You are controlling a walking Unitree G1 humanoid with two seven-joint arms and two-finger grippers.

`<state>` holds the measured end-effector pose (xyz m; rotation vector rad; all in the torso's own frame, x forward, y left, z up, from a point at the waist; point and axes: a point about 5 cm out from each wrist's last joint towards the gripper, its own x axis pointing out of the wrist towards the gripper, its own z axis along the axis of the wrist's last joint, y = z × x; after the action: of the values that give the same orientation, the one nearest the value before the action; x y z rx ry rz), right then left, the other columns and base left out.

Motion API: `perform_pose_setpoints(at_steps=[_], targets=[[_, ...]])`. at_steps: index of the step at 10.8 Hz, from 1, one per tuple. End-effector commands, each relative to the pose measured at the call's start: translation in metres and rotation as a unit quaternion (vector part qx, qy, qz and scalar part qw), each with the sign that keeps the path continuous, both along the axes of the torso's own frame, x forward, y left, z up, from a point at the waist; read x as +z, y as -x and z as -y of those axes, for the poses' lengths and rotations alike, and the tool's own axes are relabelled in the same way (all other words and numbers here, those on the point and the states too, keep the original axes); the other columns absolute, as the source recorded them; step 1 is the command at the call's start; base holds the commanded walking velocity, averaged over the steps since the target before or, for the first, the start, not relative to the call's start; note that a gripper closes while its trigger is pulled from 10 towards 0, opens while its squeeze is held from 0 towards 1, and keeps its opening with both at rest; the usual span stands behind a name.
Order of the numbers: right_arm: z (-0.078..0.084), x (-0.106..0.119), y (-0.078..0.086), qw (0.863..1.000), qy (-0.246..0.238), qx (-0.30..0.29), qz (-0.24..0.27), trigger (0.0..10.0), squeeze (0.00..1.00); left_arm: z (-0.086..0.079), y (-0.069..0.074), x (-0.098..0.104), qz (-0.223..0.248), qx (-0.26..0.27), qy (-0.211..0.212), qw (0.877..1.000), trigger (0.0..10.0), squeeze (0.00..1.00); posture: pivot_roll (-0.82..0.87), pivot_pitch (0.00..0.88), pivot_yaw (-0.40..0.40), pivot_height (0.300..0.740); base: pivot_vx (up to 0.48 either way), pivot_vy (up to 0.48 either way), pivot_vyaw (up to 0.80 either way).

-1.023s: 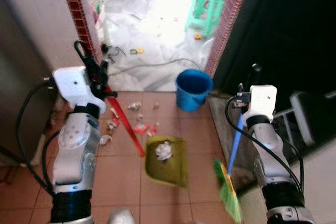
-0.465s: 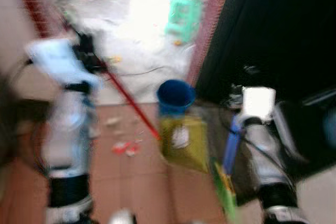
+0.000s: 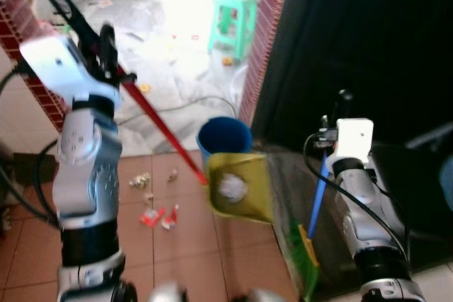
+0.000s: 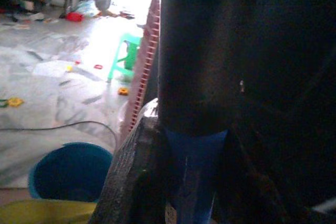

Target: Sweep floor

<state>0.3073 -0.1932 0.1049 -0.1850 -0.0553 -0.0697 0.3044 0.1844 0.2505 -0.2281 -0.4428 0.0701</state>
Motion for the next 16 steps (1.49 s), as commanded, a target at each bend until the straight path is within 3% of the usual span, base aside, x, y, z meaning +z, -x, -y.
perform_pose_setpoints(at_steps=[1,8,16], targets=[[0.0,0.01,-0.003,1.0,0.006,0.003,0.019,10.0,0.0,-0.008,0.002,0.016,0.033,0.026,-0.009,0.999,10.0,0.0,0.0,0.041,-0.063,0.74,0.424,0.0,0.0],[-0.002,0.007,-0.001,1.0,0.007,0.005,0.015,10.0,0.0,-0.027,-0.007,0.032,0.057,0.099,-0.034,0.993,10.0,0.0,0.0,0.045,-0.062,0.74,0.428,0.0,0.0],[-0.002,0.006,0.0,1.0,0.007,0.006,0.012,10.0,0.0,-0.036,-0.011,0.037,0.076,0.151,-0.07,0.983,10.0,0.0,0.0,0.046,-0.063,0.74,0.432,0.0,0.0]])
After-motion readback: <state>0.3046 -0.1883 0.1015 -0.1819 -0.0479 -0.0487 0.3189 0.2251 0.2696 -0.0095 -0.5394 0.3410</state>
